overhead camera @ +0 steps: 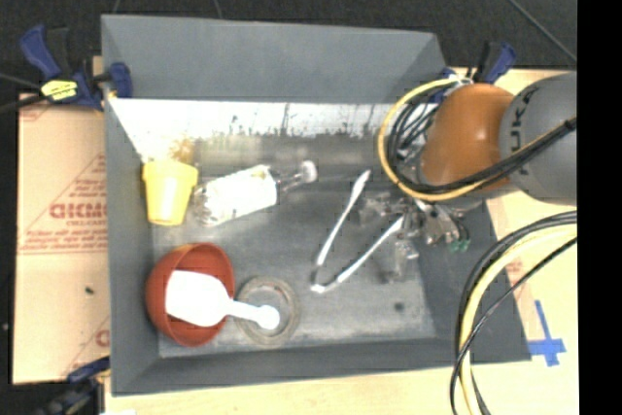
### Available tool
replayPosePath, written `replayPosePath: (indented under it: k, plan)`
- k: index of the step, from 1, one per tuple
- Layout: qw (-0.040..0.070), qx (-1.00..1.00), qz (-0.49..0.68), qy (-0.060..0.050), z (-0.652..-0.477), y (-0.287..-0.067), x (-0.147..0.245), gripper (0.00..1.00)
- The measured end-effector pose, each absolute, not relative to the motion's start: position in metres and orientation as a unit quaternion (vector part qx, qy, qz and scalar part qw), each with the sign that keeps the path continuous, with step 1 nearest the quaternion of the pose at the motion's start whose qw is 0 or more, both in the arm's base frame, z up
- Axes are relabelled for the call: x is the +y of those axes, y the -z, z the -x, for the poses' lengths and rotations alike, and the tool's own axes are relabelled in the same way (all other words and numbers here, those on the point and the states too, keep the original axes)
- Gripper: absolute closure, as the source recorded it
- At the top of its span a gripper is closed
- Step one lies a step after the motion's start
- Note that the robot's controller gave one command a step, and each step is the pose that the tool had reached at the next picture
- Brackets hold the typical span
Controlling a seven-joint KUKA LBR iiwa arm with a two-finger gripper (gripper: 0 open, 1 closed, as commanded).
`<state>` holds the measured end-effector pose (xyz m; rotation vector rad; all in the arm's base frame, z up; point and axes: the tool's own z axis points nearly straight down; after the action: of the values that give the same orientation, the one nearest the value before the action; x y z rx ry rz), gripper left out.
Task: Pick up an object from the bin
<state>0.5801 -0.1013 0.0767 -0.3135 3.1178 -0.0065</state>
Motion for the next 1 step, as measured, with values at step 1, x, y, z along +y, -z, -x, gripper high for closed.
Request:
replayPosePath:
  k: [1]
  plan:
    - [0.008,0.984,0.177,0.004,-0.6083,-0.1572,-0.0835,0.00]
